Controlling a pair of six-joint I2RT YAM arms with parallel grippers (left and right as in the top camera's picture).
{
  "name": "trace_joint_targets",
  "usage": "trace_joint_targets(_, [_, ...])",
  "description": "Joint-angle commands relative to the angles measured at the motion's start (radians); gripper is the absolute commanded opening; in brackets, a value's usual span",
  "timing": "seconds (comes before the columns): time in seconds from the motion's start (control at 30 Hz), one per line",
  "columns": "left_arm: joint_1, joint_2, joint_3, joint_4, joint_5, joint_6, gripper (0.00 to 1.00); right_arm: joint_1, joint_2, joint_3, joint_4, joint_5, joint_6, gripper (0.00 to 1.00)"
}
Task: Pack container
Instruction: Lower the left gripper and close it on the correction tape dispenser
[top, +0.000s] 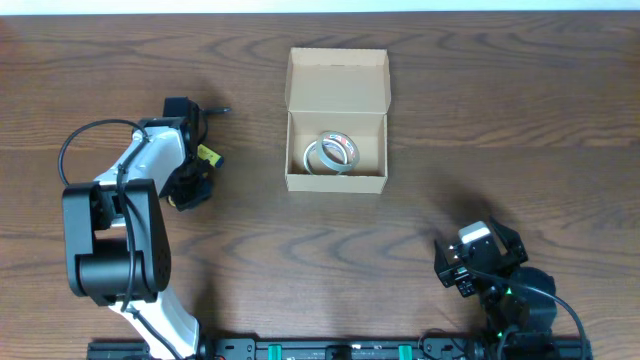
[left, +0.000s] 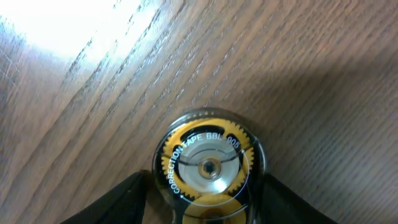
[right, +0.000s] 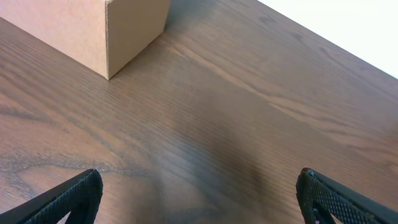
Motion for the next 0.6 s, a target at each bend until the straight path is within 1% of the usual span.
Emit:
trace_joint_targets(0.0, [0.008,-0.008,-0.004,-0.011,-0.039,-0.060,0.58,-0.007,-0.006,-0.003,-0.002,0.002,0.011,0.99])
trace_joint_targets(0.17, [0.013,-0.008,-0.004,-0.011,-0.037,-0.060,0.52,-0.007,-0.006,-0.003,-0.002,0.002,0.011,0.99])
trace_joint_targets(0.3, [0.013,-0.008,-0.004,-0.011,-0.032,-0.060,0.44,-0.007,-0.006,-0.003,-0.002,0.002,0.011,0.99])
trace_joint_targets(0.5, [0.013,-0.008,-0.004,-0.010,-0.027,-0.060,0.29,-0.007,-0.006,-0.003,-0.002,0.002,0.011,0.99])
trace_joint_targets(0.57, [0.013,-0.008,-0.004,-0.009,-0.027,-0.060,0.27,-0.007,-0.006,-0.003,-0.002,0.002,0.011,0.99])
